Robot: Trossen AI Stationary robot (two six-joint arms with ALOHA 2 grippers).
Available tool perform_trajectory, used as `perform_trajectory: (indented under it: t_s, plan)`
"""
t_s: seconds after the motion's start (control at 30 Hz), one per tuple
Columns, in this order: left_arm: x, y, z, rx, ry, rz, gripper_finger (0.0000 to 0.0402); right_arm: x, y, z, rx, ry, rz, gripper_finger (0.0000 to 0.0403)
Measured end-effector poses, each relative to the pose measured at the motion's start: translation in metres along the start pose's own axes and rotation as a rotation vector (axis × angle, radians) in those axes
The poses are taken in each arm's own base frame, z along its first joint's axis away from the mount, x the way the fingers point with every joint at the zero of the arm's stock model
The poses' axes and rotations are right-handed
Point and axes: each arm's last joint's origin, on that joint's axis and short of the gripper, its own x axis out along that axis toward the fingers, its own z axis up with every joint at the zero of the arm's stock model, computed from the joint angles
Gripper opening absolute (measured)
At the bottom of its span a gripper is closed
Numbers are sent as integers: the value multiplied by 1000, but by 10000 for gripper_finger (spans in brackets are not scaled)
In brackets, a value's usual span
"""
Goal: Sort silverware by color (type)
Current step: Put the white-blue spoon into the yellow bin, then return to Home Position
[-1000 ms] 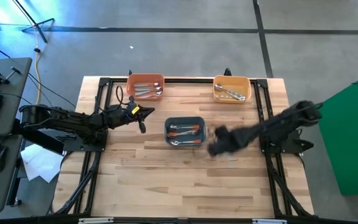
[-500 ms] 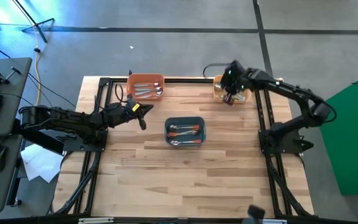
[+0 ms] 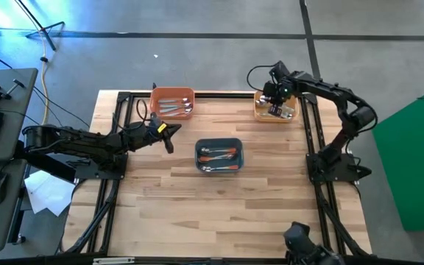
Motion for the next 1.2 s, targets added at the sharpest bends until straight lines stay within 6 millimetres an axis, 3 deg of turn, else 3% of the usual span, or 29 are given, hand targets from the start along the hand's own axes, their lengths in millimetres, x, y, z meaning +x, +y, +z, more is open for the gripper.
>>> perform_trajectory:
  t_s: [0.27,0.47,0.67,0.83,0.9,1.03,1.2]
  plan:
    - [0,0,0,-16,0,7,0,20,0,0,-21,33,35,13]
    - [0,0,0,-25,0,5,0,22,-3,3,9,12,11,58]
    - [0,0,1,-13,-3,4,0,-7,-3,5,18,-64,-56,82]
    - [1,1,9,-19,-33,-35,0,-39,3,5,56,-224,-14,30]
    - [3,4,11,-21,-37,-71,0,-43,8,6,39,-337,38,8]
    - [5,10,15,-4,-46,-116,0,-38,27,7,5,-524,46,9]
    - [6,14,22,28,-77,-151,0,-29,69,4,-27,-739,29,3]
